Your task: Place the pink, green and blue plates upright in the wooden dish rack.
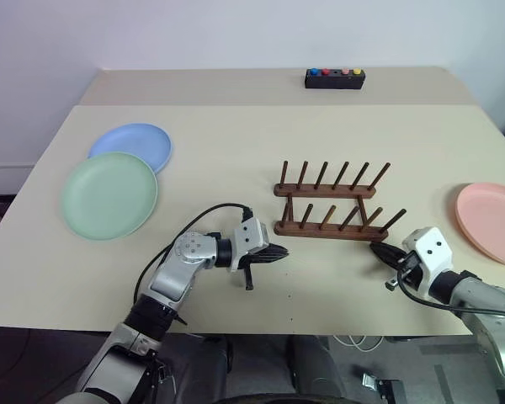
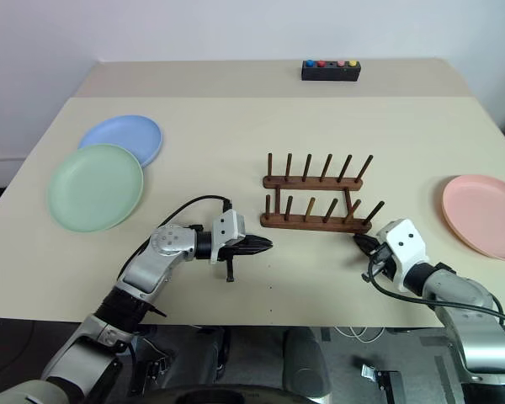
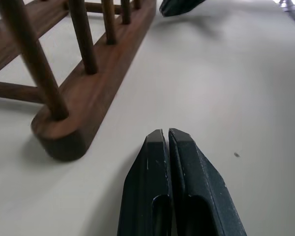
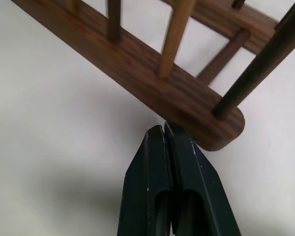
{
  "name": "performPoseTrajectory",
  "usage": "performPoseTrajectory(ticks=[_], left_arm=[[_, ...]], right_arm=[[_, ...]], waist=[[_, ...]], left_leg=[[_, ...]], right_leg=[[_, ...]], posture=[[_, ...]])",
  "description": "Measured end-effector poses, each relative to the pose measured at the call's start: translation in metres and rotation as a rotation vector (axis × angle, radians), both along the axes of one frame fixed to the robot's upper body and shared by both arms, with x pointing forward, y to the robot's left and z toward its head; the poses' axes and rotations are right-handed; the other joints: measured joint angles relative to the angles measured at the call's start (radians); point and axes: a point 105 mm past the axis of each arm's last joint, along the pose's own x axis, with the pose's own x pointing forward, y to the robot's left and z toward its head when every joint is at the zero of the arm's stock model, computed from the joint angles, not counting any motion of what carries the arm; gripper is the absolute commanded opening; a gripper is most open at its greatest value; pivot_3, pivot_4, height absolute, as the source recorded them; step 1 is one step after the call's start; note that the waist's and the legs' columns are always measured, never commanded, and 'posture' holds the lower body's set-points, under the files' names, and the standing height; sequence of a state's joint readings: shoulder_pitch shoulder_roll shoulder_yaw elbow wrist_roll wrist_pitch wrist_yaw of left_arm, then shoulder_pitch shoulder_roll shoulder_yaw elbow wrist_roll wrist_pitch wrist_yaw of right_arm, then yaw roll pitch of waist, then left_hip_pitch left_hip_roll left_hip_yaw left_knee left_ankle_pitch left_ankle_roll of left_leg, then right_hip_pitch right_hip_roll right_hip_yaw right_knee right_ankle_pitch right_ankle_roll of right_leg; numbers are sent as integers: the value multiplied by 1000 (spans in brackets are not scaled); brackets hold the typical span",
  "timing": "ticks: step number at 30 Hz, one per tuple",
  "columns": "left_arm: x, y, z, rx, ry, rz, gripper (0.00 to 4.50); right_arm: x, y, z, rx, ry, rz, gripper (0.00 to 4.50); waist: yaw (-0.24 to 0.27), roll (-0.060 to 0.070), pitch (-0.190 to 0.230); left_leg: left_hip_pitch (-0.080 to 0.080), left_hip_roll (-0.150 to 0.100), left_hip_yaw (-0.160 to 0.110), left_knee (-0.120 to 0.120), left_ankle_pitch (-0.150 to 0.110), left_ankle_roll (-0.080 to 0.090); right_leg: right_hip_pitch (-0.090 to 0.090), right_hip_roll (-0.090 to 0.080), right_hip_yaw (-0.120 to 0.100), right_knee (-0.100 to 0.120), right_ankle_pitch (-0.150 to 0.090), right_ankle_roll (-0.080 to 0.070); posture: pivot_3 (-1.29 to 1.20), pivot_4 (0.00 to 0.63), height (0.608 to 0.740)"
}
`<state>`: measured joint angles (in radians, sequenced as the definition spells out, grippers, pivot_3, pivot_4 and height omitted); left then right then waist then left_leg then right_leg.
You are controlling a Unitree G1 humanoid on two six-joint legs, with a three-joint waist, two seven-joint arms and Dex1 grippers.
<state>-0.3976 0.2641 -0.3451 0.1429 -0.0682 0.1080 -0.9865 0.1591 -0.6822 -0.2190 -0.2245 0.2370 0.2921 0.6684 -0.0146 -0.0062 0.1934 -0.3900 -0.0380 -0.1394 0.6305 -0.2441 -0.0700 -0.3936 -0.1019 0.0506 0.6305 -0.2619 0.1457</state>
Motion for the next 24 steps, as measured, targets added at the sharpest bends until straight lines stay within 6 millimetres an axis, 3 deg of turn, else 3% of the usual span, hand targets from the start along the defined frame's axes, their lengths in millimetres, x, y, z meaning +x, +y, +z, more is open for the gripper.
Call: performPoseTrajectory(ticks=[11,19,24], left_arm=[[25,-12,3,-32,-57,167,130],[40,-4,7,-46,-98,255,130],[50,4,9,-55,-117,310,130]], right_arm=[[24,-1,0,-101,-61,21,0],[46,-8,4,-141,-119,-10,0],[50,-12,5,-158,-136,-21,0]], waist=[[0,-3,-2],[2,-3,-2],[2,-3,-2]], left_leg=[[3,0,0,2,0,0],[3,0,0,2,0,0],[3,0,0,1,0,0]], right_leg=[[4,0,0,0,1,-1],[4,0,0,0,1,-1],[4,0,0,0,1,0]], posture=[[0,150,740],[0,150,740],[0,150,740]])
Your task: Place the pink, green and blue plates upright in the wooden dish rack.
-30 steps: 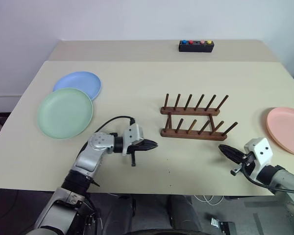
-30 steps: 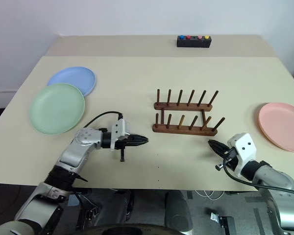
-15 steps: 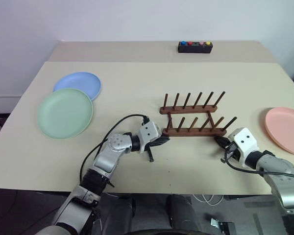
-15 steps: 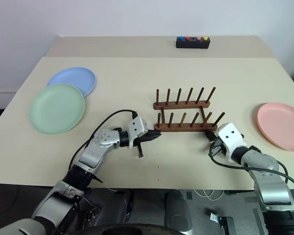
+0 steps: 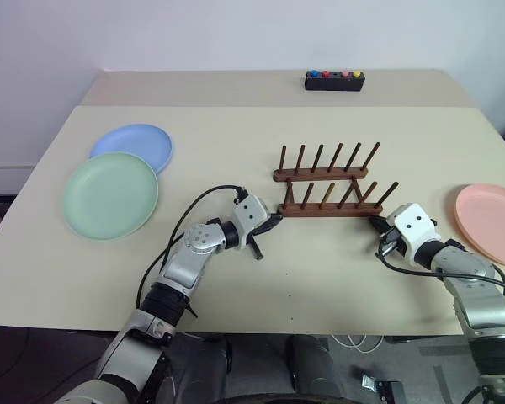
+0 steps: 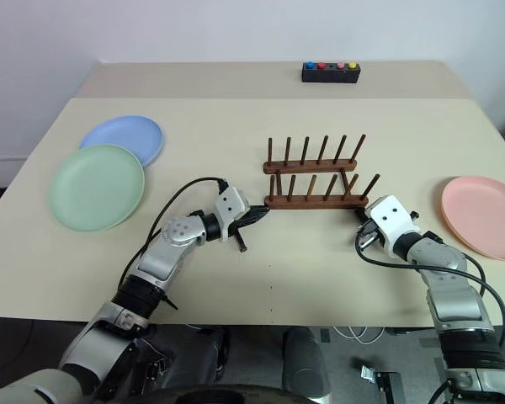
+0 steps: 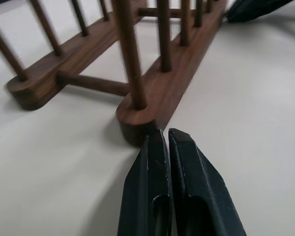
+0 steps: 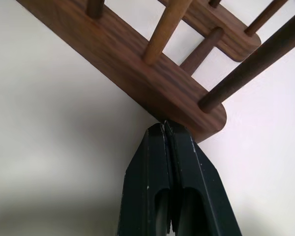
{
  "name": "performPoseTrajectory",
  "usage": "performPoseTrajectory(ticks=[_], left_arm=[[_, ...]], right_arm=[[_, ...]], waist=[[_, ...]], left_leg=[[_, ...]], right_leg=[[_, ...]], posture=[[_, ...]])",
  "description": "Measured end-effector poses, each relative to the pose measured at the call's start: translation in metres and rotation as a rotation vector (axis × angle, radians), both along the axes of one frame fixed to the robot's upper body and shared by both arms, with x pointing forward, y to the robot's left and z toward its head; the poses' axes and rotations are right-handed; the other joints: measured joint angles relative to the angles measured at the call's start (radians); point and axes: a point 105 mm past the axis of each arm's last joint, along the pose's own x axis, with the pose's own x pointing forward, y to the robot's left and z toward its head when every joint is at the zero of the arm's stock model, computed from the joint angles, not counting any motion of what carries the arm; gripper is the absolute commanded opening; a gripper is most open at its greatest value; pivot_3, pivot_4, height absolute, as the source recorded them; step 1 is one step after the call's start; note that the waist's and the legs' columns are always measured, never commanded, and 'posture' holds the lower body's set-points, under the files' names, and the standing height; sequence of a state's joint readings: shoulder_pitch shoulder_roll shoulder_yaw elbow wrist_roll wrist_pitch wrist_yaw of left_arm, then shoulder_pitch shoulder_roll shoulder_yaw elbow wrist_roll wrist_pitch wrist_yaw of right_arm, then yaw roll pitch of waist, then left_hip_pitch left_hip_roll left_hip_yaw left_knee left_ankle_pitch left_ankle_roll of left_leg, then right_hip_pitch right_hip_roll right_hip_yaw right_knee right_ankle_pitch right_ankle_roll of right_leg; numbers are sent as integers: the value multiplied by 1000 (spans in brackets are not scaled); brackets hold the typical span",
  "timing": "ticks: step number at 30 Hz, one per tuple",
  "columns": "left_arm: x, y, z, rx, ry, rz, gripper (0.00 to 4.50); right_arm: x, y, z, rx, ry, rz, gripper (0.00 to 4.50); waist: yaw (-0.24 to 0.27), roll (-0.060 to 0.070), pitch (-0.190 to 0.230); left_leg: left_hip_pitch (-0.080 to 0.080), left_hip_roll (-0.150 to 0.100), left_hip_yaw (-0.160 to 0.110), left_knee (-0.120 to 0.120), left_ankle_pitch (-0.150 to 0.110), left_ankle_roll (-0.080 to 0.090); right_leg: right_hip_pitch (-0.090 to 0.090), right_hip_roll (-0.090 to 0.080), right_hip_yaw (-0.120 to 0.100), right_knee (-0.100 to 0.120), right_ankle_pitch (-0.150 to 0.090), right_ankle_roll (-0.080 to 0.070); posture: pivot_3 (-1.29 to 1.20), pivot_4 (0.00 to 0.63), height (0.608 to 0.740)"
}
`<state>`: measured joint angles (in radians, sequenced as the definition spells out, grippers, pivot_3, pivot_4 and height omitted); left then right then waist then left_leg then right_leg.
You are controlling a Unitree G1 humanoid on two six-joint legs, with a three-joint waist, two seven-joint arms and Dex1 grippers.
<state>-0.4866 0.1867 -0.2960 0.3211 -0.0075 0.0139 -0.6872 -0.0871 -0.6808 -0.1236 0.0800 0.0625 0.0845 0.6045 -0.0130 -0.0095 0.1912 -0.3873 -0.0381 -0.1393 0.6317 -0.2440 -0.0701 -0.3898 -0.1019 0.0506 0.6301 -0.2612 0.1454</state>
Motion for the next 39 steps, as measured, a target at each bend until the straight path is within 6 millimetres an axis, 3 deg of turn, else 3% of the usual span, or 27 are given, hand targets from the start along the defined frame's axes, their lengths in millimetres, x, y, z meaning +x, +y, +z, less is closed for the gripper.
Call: performPoseTrajectory(ticks=[15,20,23,30,31,35,39], left_arm=[[3,3,0,-6,-12,13,130],[-7,16,-1,27,11,-41,130],[-19,28,-3,23,64,-90,82],[-47,31,12,3,105,-243,82],[-49,31,11,10,109,-255,82],[-55,22,8,11,124,-300,82],[-61,13,15,-21,122,-351,82]], right_arm=[[-3,-1,-2,-5,-8,6,0],[-25,-9,-2,11,34,8,0],[-41,-26,3,33,86,-33,830],[-62,-70,56,39,0,-171,4270],[-64,-77,58,31,0,-195,4450],[-72,-105,55,-2,32,-331,4450],[-76,-116,40,-24,88,-389,4450]], waist=[[0,0,0],[0,0,0],[0,1,0],[2,1,1],[2,1,1],[2,1,1],[-2,1,1]], left_leg=[[0,0,0,0,0,0],[-1,0,0,-2,0,0],[-2,0,0,-1,0,0],[-2,0,0,0,0,0],[-2,0,0,0,0,0],[-2,0,0,-1,0,0],[-2,0,0,-1,0,0]], right_leg=[[0,0,0,0,0,0],[-1,0,0,0,0,1],[-2,0,0,0,0,0],[-1,0,0,-1,-2,-3],[-1,0,0,-1,-2,-3],[-1,0,0,-1,-2,-3],[-2,0,0,-1,-2,-3]], posture=[[0,150,740],[0,150,740],[0,150,740],[0,150,740],[0,150,740],[0,150,740],[0,150,740]])
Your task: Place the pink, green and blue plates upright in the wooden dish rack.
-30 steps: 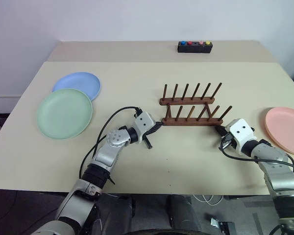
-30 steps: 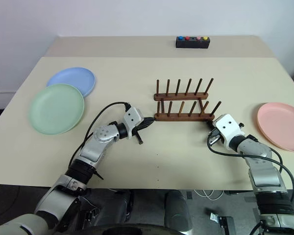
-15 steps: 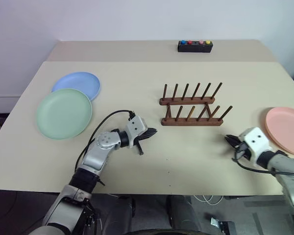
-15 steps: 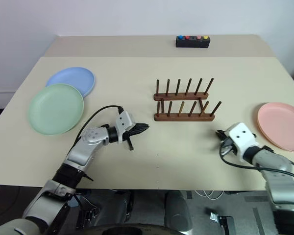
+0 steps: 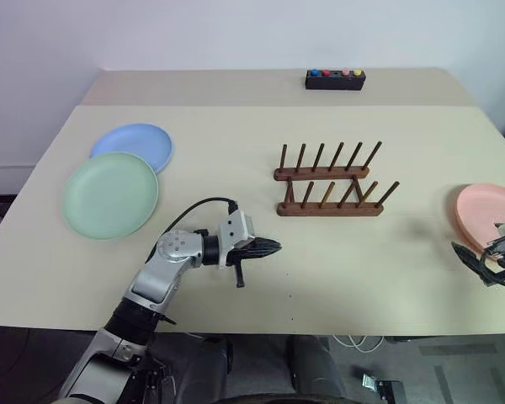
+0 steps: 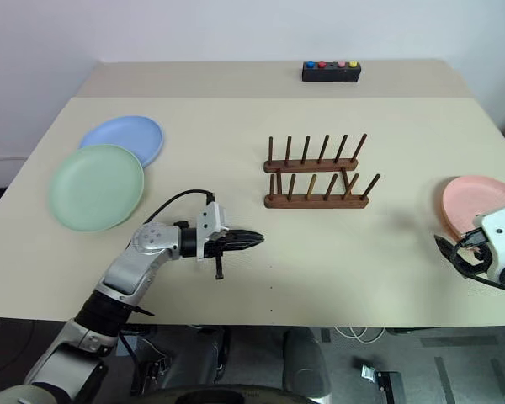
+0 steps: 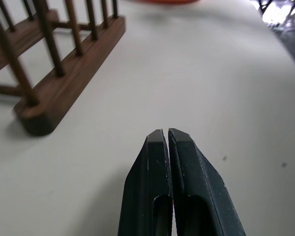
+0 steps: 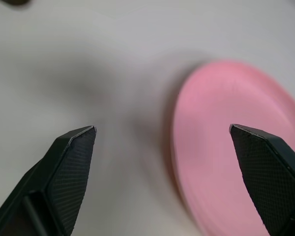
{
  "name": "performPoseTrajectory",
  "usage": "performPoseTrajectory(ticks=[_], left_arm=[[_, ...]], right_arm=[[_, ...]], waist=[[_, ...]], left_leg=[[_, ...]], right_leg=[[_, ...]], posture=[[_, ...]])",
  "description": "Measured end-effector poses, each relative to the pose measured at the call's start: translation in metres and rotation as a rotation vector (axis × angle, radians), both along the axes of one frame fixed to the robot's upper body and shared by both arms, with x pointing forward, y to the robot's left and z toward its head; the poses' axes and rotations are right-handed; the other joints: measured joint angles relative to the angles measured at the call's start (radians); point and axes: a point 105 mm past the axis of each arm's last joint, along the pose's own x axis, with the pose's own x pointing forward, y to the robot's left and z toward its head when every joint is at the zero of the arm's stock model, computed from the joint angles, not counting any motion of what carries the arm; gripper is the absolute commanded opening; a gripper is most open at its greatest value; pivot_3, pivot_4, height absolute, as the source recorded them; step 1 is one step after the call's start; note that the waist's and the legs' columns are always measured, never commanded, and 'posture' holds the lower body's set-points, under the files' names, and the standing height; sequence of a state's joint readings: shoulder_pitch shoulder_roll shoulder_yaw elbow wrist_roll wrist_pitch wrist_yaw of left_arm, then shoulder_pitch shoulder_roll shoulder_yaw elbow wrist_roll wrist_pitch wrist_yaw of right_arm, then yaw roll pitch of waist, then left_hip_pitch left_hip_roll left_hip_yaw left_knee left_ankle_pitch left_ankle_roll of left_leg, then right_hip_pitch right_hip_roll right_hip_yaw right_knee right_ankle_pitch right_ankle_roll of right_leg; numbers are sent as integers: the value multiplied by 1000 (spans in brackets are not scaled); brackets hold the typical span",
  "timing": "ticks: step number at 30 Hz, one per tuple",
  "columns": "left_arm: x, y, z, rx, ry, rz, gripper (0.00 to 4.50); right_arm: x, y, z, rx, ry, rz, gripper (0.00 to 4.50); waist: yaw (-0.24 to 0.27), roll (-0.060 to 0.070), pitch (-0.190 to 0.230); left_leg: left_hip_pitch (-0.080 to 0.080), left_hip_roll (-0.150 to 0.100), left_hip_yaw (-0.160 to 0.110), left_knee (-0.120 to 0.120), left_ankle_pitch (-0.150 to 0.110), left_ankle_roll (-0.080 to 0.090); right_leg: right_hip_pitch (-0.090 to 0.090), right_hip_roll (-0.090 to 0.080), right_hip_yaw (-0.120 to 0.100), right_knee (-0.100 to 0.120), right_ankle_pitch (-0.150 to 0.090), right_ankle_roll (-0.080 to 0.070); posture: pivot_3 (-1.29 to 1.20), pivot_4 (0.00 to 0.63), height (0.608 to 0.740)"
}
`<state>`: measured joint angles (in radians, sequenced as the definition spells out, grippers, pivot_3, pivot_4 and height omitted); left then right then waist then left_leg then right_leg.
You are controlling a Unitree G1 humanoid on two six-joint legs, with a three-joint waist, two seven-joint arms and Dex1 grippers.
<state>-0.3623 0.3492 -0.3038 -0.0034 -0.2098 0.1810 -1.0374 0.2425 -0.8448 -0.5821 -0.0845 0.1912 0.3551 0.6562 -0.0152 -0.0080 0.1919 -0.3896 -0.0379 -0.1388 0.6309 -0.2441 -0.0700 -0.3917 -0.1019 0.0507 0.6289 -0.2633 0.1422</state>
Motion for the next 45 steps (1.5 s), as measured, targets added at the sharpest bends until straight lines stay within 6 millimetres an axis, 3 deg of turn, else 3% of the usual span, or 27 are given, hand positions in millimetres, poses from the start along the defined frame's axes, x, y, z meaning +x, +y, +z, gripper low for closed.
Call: performPoseTrajectory(ticks=[3,10,19,33,40,43,45], left_arm=[[-2,-3,1,3,-5,-21,82],[4,-8,-7,31,-11,-6,82],[41,-28,-10,18,-75,136,82],[72,-22,-13,15,-151,280,82],[74,-21,-13,3,-159,296,82],[63,-20,-14,-26,-124,246,82],[53,-18,-16,-38,-88,202,82]], right_arm=[[6,1,-8,-9,18,-8,4450],[17,8,-3,-30,-9,27,4450],[20,4,-5,-39,-12,9,4450],[13,0,-12,-45,10,-11,4450],[13,-1,-12,-46,8,-18,4450],[14,-10,-17,-41,19,-50,4450],[15,-14,-20,-54,30,-55,3918]], waist=[[-2,1,0],[5,1,0],[4,1,0],[2,1,0],[3,1,0],[1,1,-1],[0,2,-1]], left_leg=[[0,0,1,0,0,0],[0,0,0,0,0,0],[0,0,0,0,0,0],[0,0,0,0,0,0],[0,0,0,0,0,0],[0,0,0,-1,0,0],[0,0,0,-1,0,0]], right_leg=[[0,0,0,0,0,0],[0,0,0,0,1,1],[0,0,0,0,2,3],[0,0,0,0,2,4],[0,0,0,0,2,4],[0,0,0,0,2,4],[0,0,0,0,2,4]], posture=[[0,150,740],[0,150,740],[0,150,740],[0,150,740],[0,150,740],[0,150,740],[0,150,740]])
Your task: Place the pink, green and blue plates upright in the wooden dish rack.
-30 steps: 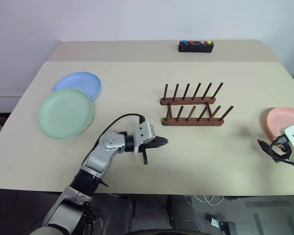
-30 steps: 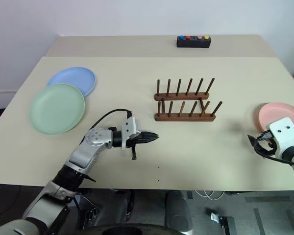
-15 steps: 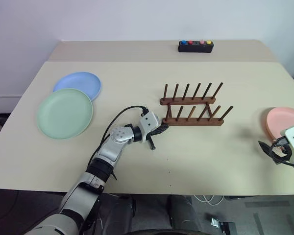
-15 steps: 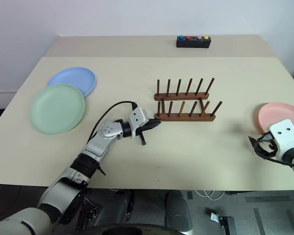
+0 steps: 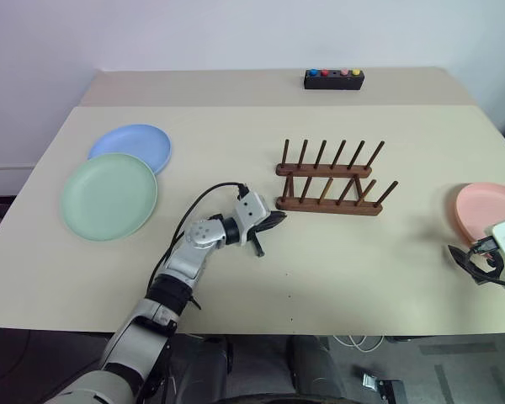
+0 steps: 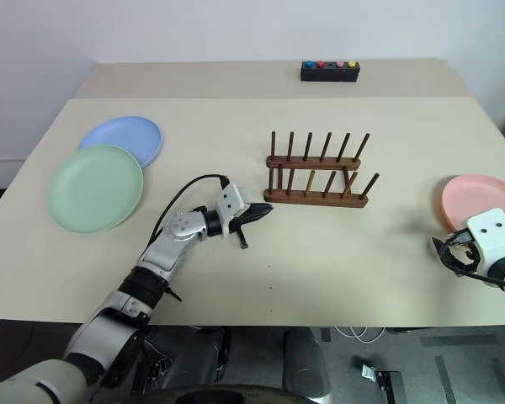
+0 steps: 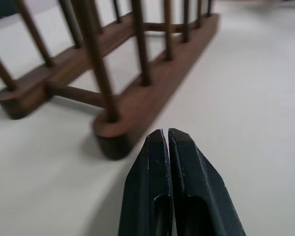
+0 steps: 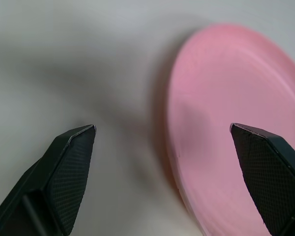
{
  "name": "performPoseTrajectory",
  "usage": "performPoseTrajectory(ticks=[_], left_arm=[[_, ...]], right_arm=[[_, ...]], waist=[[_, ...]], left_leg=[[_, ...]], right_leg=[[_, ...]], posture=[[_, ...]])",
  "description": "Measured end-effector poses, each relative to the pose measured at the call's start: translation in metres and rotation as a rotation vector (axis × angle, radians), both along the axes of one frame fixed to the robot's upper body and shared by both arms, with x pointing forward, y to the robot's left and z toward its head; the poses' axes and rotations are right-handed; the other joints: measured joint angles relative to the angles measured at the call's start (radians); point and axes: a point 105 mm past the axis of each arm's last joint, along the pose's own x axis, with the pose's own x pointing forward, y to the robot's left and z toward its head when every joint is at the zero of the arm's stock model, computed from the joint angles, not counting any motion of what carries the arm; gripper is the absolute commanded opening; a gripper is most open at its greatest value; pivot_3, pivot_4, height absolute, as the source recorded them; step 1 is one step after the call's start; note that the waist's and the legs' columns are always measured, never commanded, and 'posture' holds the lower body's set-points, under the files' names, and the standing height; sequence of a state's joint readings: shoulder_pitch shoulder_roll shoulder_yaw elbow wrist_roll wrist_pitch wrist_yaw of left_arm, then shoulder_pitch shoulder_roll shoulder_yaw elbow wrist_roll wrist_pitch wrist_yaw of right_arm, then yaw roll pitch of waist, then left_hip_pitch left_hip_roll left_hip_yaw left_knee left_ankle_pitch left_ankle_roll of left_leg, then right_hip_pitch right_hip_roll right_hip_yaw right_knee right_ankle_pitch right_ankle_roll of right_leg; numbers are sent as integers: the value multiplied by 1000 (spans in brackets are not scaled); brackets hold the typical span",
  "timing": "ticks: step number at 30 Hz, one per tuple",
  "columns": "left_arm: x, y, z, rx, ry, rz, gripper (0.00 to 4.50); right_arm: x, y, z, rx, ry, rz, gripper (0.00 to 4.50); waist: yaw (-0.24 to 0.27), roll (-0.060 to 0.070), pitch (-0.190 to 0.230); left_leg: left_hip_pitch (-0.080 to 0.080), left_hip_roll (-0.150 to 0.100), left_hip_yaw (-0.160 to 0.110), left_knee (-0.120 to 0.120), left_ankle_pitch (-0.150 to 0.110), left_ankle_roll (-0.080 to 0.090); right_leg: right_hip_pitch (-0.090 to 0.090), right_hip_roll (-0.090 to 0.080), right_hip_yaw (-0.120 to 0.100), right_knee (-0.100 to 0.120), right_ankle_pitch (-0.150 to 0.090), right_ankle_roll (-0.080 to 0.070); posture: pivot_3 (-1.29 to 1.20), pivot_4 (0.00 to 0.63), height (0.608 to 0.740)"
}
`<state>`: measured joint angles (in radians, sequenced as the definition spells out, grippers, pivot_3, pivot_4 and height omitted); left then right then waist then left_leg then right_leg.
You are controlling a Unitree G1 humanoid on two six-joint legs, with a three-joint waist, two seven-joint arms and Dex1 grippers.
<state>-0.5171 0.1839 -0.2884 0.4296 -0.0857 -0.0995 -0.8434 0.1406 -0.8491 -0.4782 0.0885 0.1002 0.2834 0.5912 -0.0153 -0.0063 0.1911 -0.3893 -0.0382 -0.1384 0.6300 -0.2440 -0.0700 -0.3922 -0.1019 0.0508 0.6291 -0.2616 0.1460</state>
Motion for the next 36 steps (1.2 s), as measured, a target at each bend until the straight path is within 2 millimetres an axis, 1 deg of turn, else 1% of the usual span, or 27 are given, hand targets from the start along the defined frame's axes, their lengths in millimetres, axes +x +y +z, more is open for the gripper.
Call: performPoseTrajectory(ticks=[1,3,6,8,14,17,19,21,22,24,26,27,29,30,31,32,33,36], left_arm=[[-5,1,0,-7,14,-23,82],[-14,3,0,-17,40,-66,82],[-25,6,4,-25,58,-112,82],[-28,7,7,-23,59,-129,82],[-34,5,13,-38,60,-146,82],[-36,7,13,-33,63,-151,82],[-36,8,12,-27,68,-151,82],[-36,10,11,-17,69,-151,82],[-36,11,11,-15,68,-150,82],[-36,12,12,-13,66,-154,82],[-36,12,13,-15,62,-158,82],[-36,13,15,-20,59,-157,82],[-34,15,19,-34,49,-148,82],[-33,17,21,-38,44,-140,82],[-32,19,22,-36,41,-135,82],[-32,19,23,-35,35,-134,82],[-33,18,25,-39,28,-137,82],[-35,15,28,-51,21,-141,82]], right_arm=[[1,-2,-1,-5,4,-5,3588],[2,-7,-4,-4,11,-22,2653],[5,-11,-9,-24,27,-24,979],[6,-13,-11,-37,34,-28,60],[6,-13,-9,-99,33,-3,60],[3,-8,-8,-148,40,37,60],[5,-3,-3,-190,24,70,60],[13,11,16,-229,-41,134,60],[20,21,33,-240,-103,174,60],[34,48,76,-226,-265,262,60],[42,73,116,-168,-405,343,60],[44,84,136,-116,-471,380,60],[43,103,166,-19,-565,449,60],[43,112,176,36,-598,482,60],[42,120,183,91,-622,511,60],[41,129,189,181,-640,549,60],[40,139,190,280,-644,590,60],[34,161,184,488,-585,694,60]], waist=[[0,0,0],[1,0,0],[2,0,0],[4,0,0],[2,0,0],[2,0,0],[0,1,0],[-6,2,0],[-9,3,1],[-10,4,1],[-6,4,1],[-2,3,1],[6,2,2],[7,2,2],[8,2,2],[7,2,2],[6,2,2],[5,2,2]], left_leg=[[0,0,0,0,0,0],[0,0,0,1,0,0],[0,0,0,1,0,0],[0,0,0,1,0,0],[0,0,0,1,0,0],[0,0,0,1,0,0],[0,0,0,1,0,0],[0,0,1,1,0,0],[0,0,1,1,0,0],[0,0,1,1,0,0],[0,0,1,1,0,0],[-1,0,0,1,0,0],[-1,0,-1,1,0,0],[-2,0,-2,1,0,0],[-2,0,-2,1,0,0],[-2,0,-2,1,0,0],[-2,0,-2,1,0,0],[-2,0,-1,0,0,0]], right_leg=[[0,0,0,0,0,0],[1,0,0,0,0,0],[1,0,0,0,0,0],[1,0,0,0,0,0],[1,0,0,0,0,0],[1,0,0,0,0,0],[1,0,0,0,0,0],[0,0,1,0,0,0],[-1,0,1,1,0,0],[-1,0,1,1,0,0],[-1,0,1,1,0,0],[-1,0,1,1,0,0],[0,0,0,0,0,0],[0,0,0,-1,0,0],[0,0,0,-1,0,0],[0,0,0,-1,0,0],[0,0,0,-1,0,0],[-1,0,0,-1,0,0]], posture=[[0,150,740],[0,150,740],[0,150,740],[0,150,740],[0,150,740],[0,150,740],[0,150,740],[0,150,740],[0,150,740],[0,150,740],[0,150,740],[0,150,740],[0,150,740],[0,150,740],[0,150,740],[0,150,740],[0,150,740],[0,150,740]])
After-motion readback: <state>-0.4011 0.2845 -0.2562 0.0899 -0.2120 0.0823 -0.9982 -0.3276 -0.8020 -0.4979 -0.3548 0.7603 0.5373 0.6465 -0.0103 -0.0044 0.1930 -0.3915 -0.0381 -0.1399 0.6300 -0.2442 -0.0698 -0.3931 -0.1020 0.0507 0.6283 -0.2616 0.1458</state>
